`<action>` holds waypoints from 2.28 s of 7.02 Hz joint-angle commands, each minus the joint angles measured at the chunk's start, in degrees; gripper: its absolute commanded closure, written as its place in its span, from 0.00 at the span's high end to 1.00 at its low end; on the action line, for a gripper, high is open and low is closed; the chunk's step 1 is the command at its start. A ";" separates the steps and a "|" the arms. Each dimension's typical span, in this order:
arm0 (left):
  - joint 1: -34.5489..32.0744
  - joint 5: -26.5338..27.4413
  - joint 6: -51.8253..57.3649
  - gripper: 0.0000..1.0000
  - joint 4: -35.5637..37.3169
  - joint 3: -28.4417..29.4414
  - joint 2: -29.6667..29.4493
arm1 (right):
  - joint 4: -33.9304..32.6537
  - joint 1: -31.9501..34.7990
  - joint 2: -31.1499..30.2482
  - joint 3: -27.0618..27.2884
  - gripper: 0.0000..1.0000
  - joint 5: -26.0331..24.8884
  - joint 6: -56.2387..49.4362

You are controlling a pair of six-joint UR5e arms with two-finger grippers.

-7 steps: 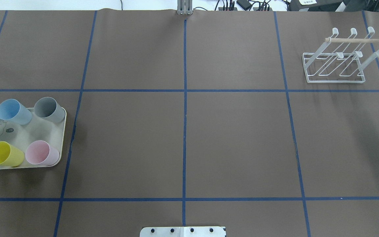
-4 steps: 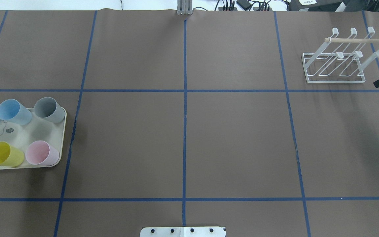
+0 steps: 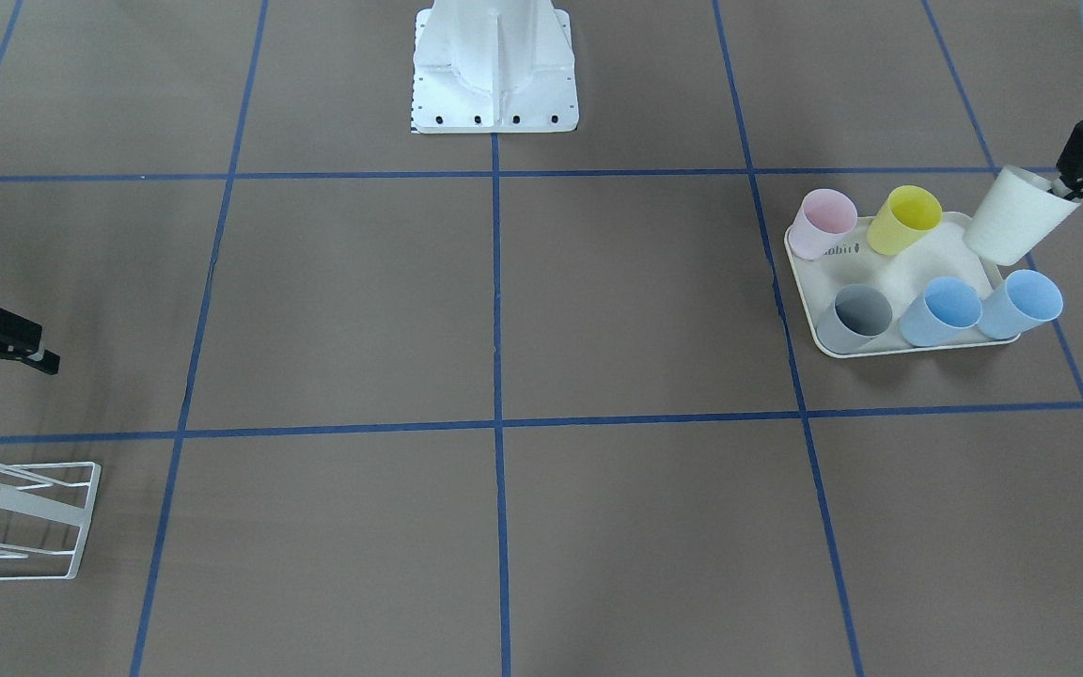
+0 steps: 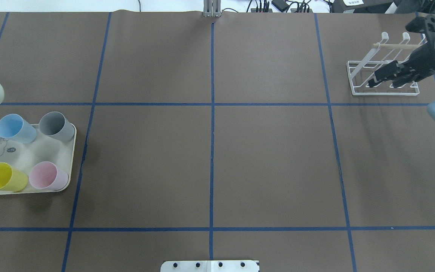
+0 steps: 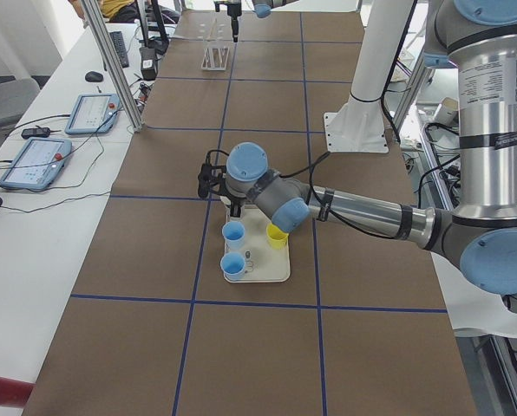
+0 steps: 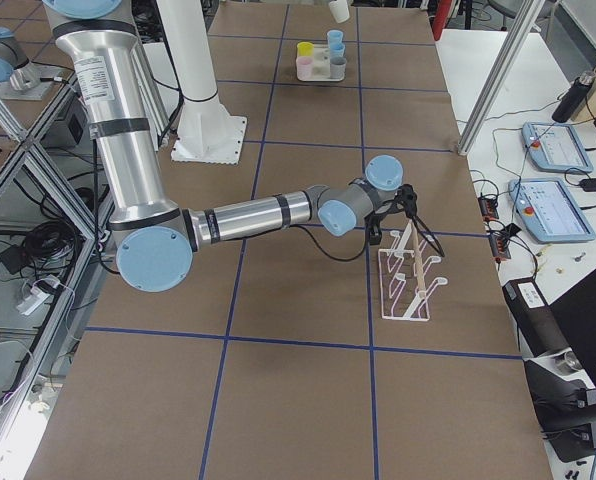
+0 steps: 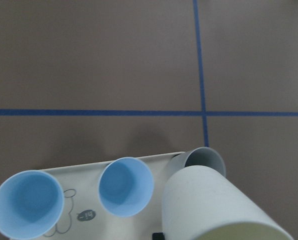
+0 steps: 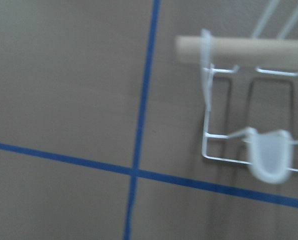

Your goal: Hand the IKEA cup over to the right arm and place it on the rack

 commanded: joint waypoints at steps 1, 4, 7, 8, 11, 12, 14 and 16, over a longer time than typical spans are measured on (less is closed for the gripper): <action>5.97 0.32 -15.42 0.00 0.00 -1.18 -8.78 | 9.90 -7.02 4.73 1.84 1.00 -6.71 23.11; 15.22 1.91 -36.70 0.00 -4.38 1.44 -23.54 | 17.99 -16.87 14.11 6.94 1.00 -15.90 58.31; 26.03 23.29 -67.68 0.00 -30.38 4.86 -26.93 | 27.14 -23.67 17.38 8.45 0.99 -31.67 82.44; 27.79 28.75 -76.07 0.00 -42.85 8.63 -27.11 | 29.07 -23.67 19.31 8.53 0.99 -33.96 90.96; 31.50 36.62 -85.53 0.00 -53.96 15.33 -32.98 | 38.92 -25.61 19.77 8.18 0.98 -40.91 104.90; 31.76 36.71 -85.73 0.00 -57.18 16.39 -33.17 | 39.81 -25.87 19.86 8.18 0.98 -42.66 107.81; 33.42 36.72 -85.56 0.00 -57.31 18.41 -35.80 | 39.82 -26.40 19.86 8.18 0.98 -42.86 107.84; 34.13 36.45 -85.03 0.00 -57.04 19.03 -36.60 | 39.90 -26.49 19.77 8.27 0.98 -42.68 106.79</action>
